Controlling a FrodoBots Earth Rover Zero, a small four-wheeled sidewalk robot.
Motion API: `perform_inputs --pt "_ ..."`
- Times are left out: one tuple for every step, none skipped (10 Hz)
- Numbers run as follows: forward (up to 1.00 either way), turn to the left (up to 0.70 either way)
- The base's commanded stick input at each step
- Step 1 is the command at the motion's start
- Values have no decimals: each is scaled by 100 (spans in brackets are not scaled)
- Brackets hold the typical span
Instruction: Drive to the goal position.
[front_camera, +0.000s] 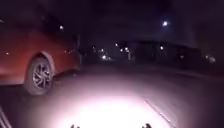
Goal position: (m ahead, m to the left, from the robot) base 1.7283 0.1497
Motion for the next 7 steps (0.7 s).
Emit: perform_inputs --pt "50 0" --pt "50 0" --pt "50 0" --pt "50 0" --pt "50 0" --pt "50 0" --pt "50 0"
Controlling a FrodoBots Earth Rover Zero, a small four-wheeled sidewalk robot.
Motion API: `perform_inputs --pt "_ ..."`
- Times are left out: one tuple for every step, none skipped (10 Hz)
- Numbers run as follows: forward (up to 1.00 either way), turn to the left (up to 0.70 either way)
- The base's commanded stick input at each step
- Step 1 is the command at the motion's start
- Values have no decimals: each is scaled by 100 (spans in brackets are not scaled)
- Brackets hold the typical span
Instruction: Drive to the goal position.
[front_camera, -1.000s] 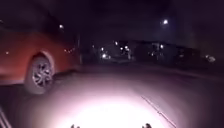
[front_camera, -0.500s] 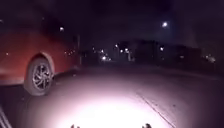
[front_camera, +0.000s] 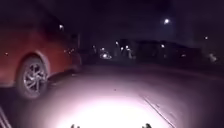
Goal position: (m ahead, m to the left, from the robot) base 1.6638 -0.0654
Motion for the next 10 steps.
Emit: perform_inputs --pt "50 0" --pt "50 0" --pt "50 0" --pt "50 0" --pt "50 0" --pt "50 0" --pt "50 0" --pt "50 0" --pt "50 0" --pt "50 0"
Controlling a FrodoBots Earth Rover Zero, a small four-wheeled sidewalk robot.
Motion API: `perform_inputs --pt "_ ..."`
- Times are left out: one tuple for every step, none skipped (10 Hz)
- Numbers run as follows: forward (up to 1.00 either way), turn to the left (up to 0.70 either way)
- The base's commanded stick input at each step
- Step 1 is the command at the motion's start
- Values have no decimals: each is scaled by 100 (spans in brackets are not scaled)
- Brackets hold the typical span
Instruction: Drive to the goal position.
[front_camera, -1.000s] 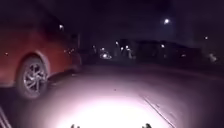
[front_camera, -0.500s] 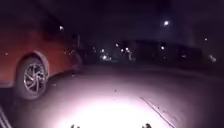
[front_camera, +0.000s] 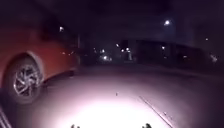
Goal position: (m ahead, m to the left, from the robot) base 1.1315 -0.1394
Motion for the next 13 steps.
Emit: perform_inputs --pt "50 0" --pt "50 0" --pt "50 0" --pt "50 0" --pt "50 0" --pt "50 0" --pt "50 0" --pt "50 0" --pt "50 0" --pt "50 0" --pt "50 0" --pt "50 0" --pt "50 0"
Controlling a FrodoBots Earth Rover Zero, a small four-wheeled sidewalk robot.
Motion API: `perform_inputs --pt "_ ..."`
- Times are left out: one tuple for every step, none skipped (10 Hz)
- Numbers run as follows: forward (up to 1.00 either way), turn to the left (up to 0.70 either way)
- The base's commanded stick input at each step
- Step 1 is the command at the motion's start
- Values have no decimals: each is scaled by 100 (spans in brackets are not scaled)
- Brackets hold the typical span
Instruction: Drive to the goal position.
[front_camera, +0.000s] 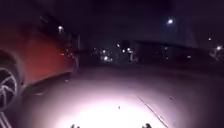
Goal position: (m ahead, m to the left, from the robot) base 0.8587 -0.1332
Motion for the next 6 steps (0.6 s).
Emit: perform_inputs --pt "50 0" --pt "50 0" --pt "50 0" --pt "50 0" --pt "50 0" --pt "50 0"
